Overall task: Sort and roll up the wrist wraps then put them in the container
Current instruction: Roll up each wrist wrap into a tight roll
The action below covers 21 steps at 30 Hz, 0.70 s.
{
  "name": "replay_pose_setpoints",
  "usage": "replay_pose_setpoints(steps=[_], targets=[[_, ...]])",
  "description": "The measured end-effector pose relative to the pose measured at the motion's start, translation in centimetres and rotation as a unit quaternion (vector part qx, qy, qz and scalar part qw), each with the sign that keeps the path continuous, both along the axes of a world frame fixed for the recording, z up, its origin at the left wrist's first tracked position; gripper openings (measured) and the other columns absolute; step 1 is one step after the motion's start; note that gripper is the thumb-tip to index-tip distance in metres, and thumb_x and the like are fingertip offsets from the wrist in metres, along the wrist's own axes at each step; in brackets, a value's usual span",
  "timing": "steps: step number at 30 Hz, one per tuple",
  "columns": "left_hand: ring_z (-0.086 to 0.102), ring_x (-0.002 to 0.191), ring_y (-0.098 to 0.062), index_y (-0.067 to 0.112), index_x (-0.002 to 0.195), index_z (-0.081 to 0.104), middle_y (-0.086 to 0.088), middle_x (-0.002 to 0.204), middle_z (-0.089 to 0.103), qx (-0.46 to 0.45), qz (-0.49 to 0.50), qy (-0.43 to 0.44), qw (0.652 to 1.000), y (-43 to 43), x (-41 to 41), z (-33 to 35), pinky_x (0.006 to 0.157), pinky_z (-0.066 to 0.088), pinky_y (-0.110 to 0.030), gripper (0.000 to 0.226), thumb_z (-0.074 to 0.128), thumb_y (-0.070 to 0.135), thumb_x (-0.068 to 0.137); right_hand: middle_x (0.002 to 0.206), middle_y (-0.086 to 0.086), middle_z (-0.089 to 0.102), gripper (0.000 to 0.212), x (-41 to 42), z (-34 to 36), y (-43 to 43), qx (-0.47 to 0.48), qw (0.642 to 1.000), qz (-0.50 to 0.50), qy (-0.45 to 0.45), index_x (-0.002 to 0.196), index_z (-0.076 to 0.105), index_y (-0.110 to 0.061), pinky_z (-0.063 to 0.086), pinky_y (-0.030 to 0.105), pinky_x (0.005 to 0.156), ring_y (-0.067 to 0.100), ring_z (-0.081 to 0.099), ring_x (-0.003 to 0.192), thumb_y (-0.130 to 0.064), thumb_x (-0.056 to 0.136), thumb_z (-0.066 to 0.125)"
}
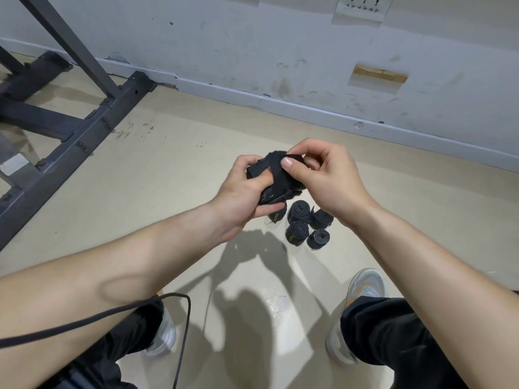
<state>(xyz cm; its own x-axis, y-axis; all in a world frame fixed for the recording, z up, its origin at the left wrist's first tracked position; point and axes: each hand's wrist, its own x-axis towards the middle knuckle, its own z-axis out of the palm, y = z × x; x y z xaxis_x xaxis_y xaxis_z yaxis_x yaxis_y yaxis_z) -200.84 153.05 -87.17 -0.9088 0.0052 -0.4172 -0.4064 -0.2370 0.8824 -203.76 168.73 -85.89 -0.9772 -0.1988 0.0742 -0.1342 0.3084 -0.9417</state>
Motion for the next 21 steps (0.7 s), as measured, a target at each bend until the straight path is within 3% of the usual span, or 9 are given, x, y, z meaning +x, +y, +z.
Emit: replay_pose_setpoints(steps=[4,7,11,15,19,21], targets=[[0.074,0.102,-0.026,0.019,0.122,0.050,-0.013,0.132,0.061,-0.014,-0.017,0.041,0.999,0.3,0.2,0.3,0.077,0.062,-0.036,0.025,0.057,0.034,0.104,0.086,-0.010,0.047,0.022,0.2,0.0,-0.3,0.015,0.998,-0.044,0.051,0.079,0.066,-0.038,0.039,0.020,0.075,-0.001,0.048,0.077,-0.020,0.089,0.076],[0.074,0.101,-0.028,0.023,0.112,0.050,-0.014,0.131,0.062,-0.019,-0.019,0.049,0.998,0.6,0.4,0.5,0.073,0.062,-0.037,0.020,0.043,0.041,0.108,0.110,-0.007,0.050,0.019,0.3,-0.3,-0.6,0.014,0.997,-0.055,0.055,0.086,0.063,-0.040,0.045,0.023,0.093,0.005,0.054,0.108,-0.023,0.089,0.073],[0.071,0.080,-0.023,0.022,0.109,0.048,-0.012,0.115,0.064,-0.044,-0.011,0.067,0.997,0.8,0.3,0.6,0.066,0.060,-0.037,0.023,0.033,0.039,0.111,0.127,-0.003,0.055,0.016,1.0,-0.9,-1.2,-0.006,0.999,-0.043,0.006,0.112,0.052,-0.025,0.049,0.009,0.069,-0.004,0.057,0.102,-0.019,0.099,0.061],[0.068,0.070,-0.025,0.022,0.103,0.049,-0.010,0.101,0.065,-0.066,0.001,0.082,0.994,1.1,0.4,0.8,0.056,0.055,-0.032,0.025,0.035,0.041,0.110,0.120,-0.005,0.059,0.037,0.6,-0.9,-0.9,-0.077,0.995,-0.022,-0.065,0.136,0.047,-0.029,0.057,0.024,0.067,0.006,0.064,0.090,-0.022,0.101,0.058],[0.068,0.065,-0.024,0.020,0.101,0.052,-0.010,0.094,0.069,-0.097,0.031,0.075,0.992,1.6,0.4,0.7,0.052,0.053,-0.030,0.036,0.052,0.056,0.100,0.114,0.001,0.068,0.038,0.2,-1.3,-1.3,-0.103,0.988,-0.029,-0.113,0.123,0.061,-0.024,0.060,0.047,0.086,0.021,0.071,0.098,-0.039,0.088,0.063],[0.067,0.064,-0.024,0.020,0.099,0.052,-0.008,0.092,0.070,-0.111,0.047,0.080,0.989,1.7,0.2,0.4,0.049,0.051,-0.029,0.043,0.062,0.062,0.092,0.115,0.006,0.071,0.039,0.2,-1.3,-1.6,-0.117,0.985,-0.030,-0.126,0.118,0.063,-0.023,0.060,0.056,0.085,0.028,0.073,0.098,-0.042,0.085,0.065]])
